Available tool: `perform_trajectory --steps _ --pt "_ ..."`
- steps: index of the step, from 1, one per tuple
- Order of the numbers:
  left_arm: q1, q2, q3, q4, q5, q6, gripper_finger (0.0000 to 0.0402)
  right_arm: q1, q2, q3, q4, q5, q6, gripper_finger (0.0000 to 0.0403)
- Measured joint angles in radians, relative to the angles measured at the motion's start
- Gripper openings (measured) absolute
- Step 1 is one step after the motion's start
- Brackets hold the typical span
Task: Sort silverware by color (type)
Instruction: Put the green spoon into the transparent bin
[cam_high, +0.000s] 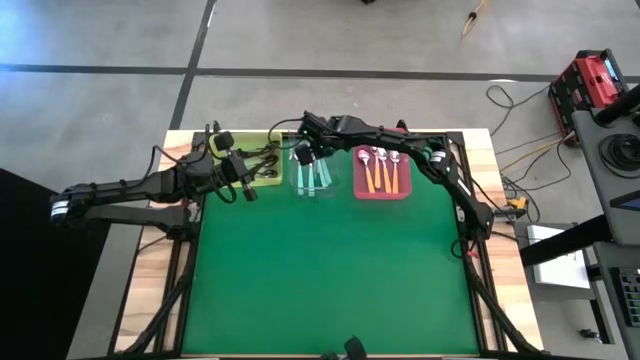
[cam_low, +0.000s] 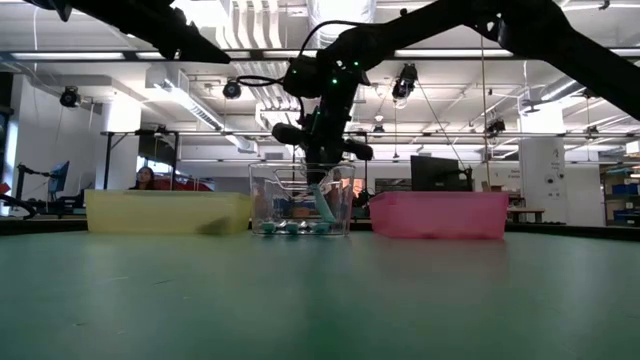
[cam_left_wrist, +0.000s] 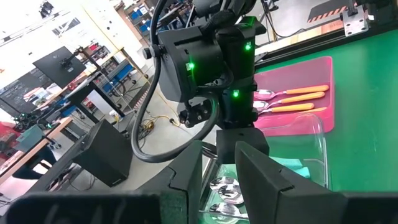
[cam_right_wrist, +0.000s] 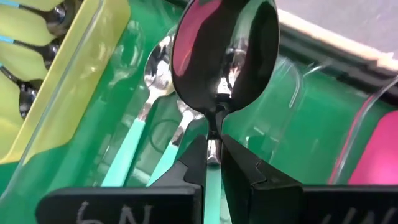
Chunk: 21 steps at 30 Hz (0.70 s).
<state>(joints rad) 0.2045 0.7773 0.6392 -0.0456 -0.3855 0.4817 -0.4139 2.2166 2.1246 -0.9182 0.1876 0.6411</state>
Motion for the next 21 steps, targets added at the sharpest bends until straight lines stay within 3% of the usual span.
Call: perform_trajectory --steps 21 --pt "0.000 0.000 0.000 -0.001 0.000 0.000 0.0079 -0.012 0.000 -0.001 -0.061 -0.065 0.069 0.0020"
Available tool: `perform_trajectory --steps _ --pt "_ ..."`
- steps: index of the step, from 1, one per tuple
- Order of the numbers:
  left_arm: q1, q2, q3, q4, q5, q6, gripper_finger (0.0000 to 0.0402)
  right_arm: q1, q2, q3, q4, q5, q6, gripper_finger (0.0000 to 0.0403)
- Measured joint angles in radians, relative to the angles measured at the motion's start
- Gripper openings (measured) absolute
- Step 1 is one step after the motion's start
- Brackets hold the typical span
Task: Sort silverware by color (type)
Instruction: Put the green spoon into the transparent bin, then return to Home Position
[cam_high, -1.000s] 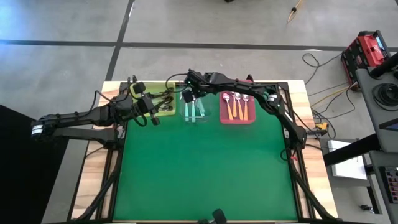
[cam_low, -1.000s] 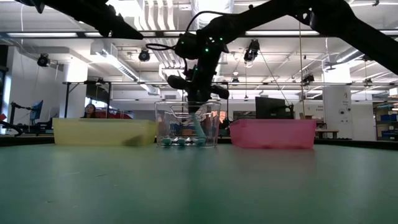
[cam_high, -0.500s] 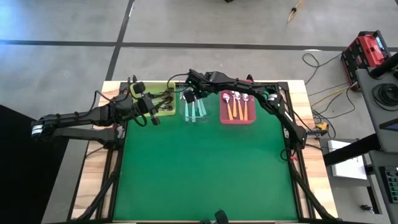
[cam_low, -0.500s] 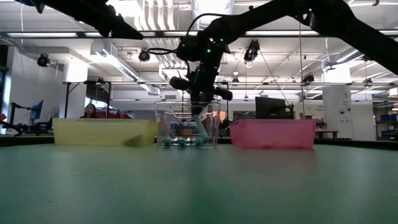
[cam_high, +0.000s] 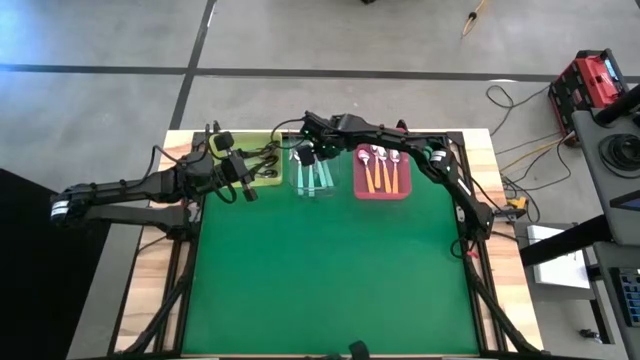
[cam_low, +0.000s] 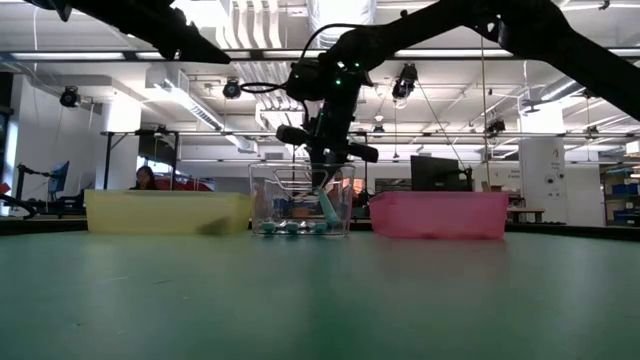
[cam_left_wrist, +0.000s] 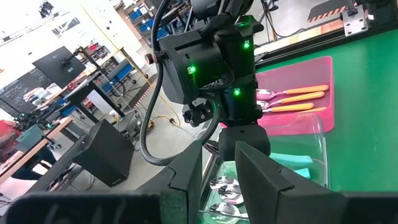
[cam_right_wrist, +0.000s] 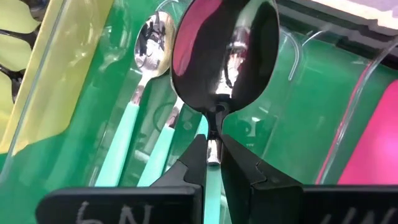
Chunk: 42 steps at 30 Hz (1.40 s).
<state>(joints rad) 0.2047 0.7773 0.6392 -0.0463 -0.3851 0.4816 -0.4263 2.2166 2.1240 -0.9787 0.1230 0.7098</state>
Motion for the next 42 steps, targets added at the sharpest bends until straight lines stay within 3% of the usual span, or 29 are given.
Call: perform_trajectory --steps 42 --pt "0.000 0.000 0.000 -0.008 0.000 0.000 0.0079 -0.009 0.019 -0.004 -0.012 0.000 -0.006 0.0047"
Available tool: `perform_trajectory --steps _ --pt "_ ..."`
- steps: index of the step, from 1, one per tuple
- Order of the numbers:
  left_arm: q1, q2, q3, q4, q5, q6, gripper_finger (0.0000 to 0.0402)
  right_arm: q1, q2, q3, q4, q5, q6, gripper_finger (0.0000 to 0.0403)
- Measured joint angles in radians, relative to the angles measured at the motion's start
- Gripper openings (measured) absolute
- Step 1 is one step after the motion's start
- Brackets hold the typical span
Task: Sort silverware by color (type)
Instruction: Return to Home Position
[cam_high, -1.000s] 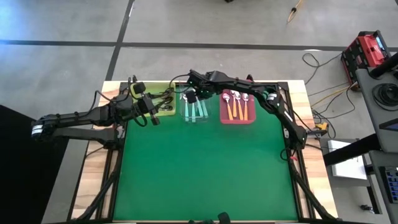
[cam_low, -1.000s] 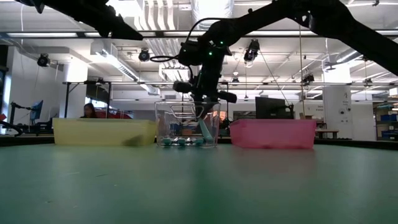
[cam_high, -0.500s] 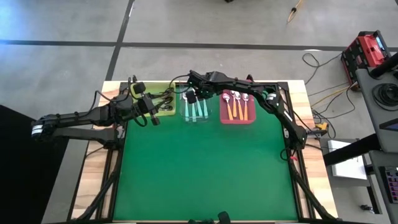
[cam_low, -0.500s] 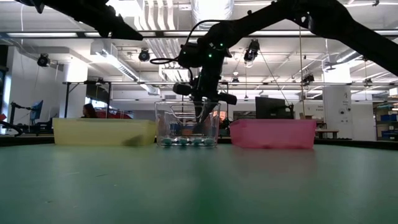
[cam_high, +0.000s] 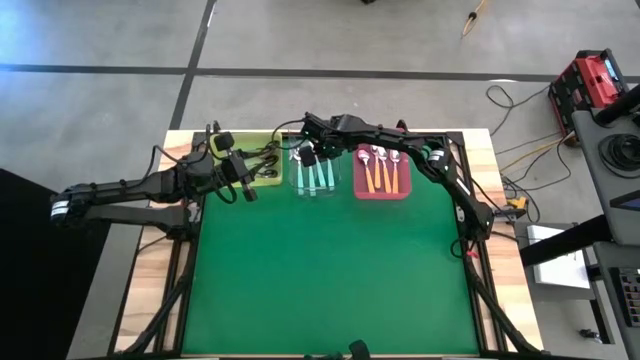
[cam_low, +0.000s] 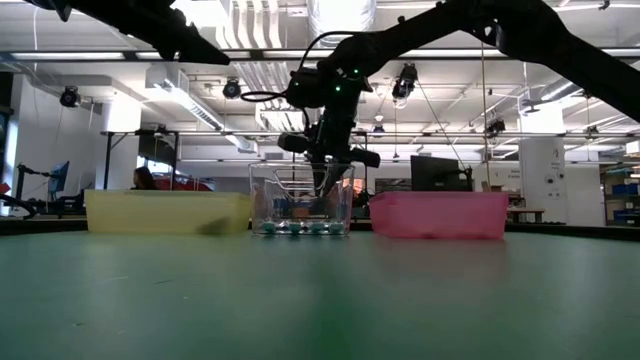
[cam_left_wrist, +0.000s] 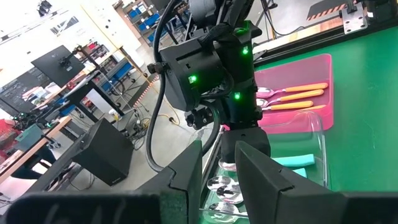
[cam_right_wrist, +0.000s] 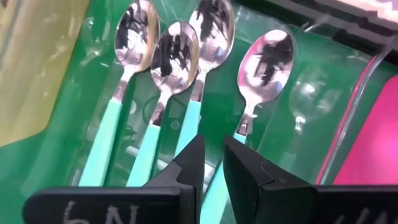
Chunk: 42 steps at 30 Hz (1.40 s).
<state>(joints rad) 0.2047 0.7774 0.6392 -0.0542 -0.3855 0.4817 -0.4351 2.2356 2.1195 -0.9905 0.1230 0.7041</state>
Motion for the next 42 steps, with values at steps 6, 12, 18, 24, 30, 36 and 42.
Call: perform_trajectory --steps 6,12,18,24,30,36,42 --pt "0.000 0.000 0.000 0.001 0.001 0.004 0.0079 0.007 -0.001 0.050 -0.004 0.002 -0.032 0.0047" --pt "0.000 0.000 0.000 0.001 0.002 0.005 0.0079 0.064 -0.019 0.100 -0.007 0.079 -0.152 0.0047" --pt "-0.001 -0.001 0.000 -0.001 0.045 -0.005 0.0079 0.181 -0.076 0.094 -0.011 0.152 -0.298 0.0047" --pt "-0.002 -0.004 0.000 0.002 0.381 -0.025 0.0079 0.322 -0.117 0.087 -0.006 0.173 -0.422 0.0047" --pt "-0.011 -0.010 0.000 0.009 0.508 -0.128 0.0079 0.439 -0.128 0.075 0.003 0.217 -0.495 0.0047" --pt "-0.101 -0.010 -0.016 0.009 0.507 -0.225 0.0078 0.504 -0.132 0.048 0.006 0.218 -0.540 0.0047" --pt "-0.265 -0.010 -0.021 0.032 0.466 -0.260 0.0078 0.519 -0.185 -0.051 0.065 0.218 -0.549 0.0047"
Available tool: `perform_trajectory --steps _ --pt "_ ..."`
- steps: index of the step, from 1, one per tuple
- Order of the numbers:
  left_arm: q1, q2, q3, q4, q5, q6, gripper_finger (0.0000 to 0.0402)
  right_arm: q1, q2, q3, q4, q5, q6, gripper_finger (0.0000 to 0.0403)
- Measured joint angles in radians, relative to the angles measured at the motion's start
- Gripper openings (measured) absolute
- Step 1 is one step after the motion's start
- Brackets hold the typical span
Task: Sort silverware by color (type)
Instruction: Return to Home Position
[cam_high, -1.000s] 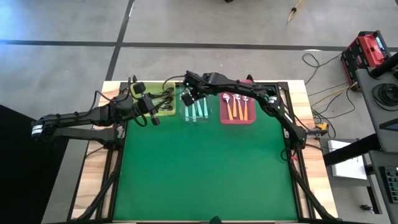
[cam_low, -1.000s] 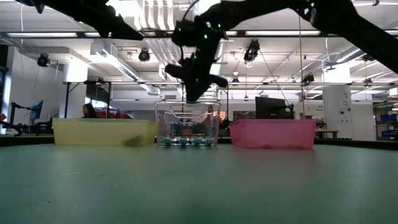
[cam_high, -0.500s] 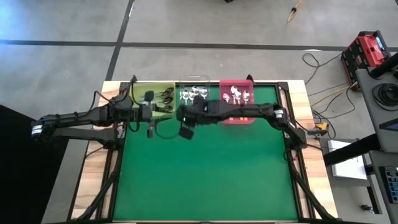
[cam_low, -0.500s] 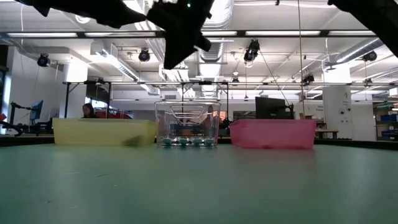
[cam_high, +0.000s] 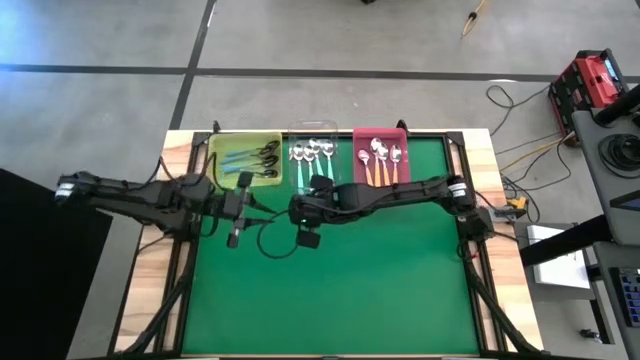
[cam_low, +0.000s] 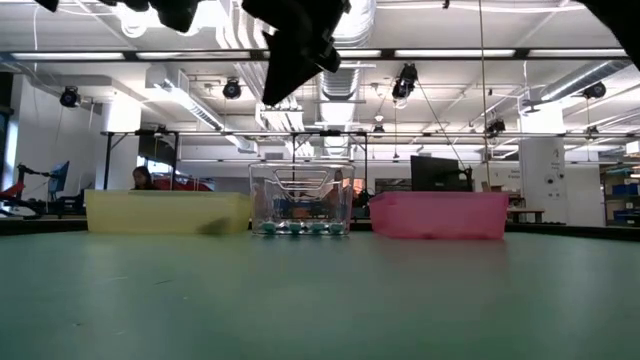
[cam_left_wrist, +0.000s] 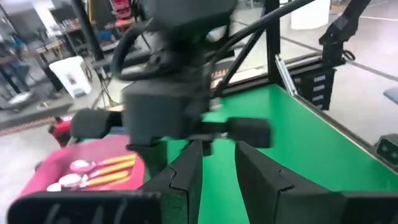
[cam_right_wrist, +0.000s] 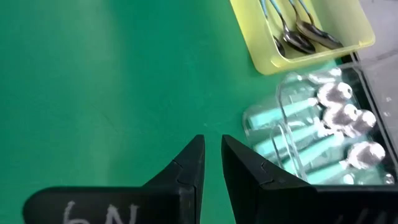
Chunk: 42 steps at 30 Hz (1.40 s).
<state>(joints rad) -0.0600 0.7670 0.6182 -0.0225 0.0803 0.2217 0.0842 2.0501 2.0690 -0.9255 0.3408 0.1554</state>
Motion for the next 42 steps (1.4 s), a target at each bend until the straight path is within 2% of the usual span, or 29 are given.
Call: perform_trajectory --steps 5,8,15,22,29,33,42 --pt "-0.167 -0.002 0.000 0.010 -0.264 0.002 0.0078 -0.001 -0.115 -0.202 0.120 0.000 0.000 0.0047" --pt "-0.246 -0.009 -0.001 -0.003 -0.337 0.024 0.0077 -0.001 -0.215 -0.367 0.247 -0.010 -0.012 0.0047" --pt "-0.318 -0.047 -0.007 -0.051 -0.341 0.046 0.0077 -0.001 -0.451 -0.725 0.547 -0.057 -0.030 0.0047" --pt "-0.319 -0.145 -0.102 -0.064 -0.337 -0.006 0.0077 -0.002 -0.646 -0.989 0.715 -0.057 -0.046 0.0047" --pt "-0.319 -0.329 -0.185 -0.112 -0.333 -0.077 0.0077 -0.002 -0.845 -1.214 0.830 -0.057 -0.062 0.0047" --pt "-0.319 -0.451 -0.200 -0.166 -0.333 -0.055 0.0077 -0.003 -0.963 -1.327 0.895 -0.056 -0.063 0.0047" --pt "-0.319 -0.723 -0.304 -0.181 -0.333 0.013 0.0077 -0.009 -1.208 -1.538 0.990 -0.053 -0.048 0.0047"
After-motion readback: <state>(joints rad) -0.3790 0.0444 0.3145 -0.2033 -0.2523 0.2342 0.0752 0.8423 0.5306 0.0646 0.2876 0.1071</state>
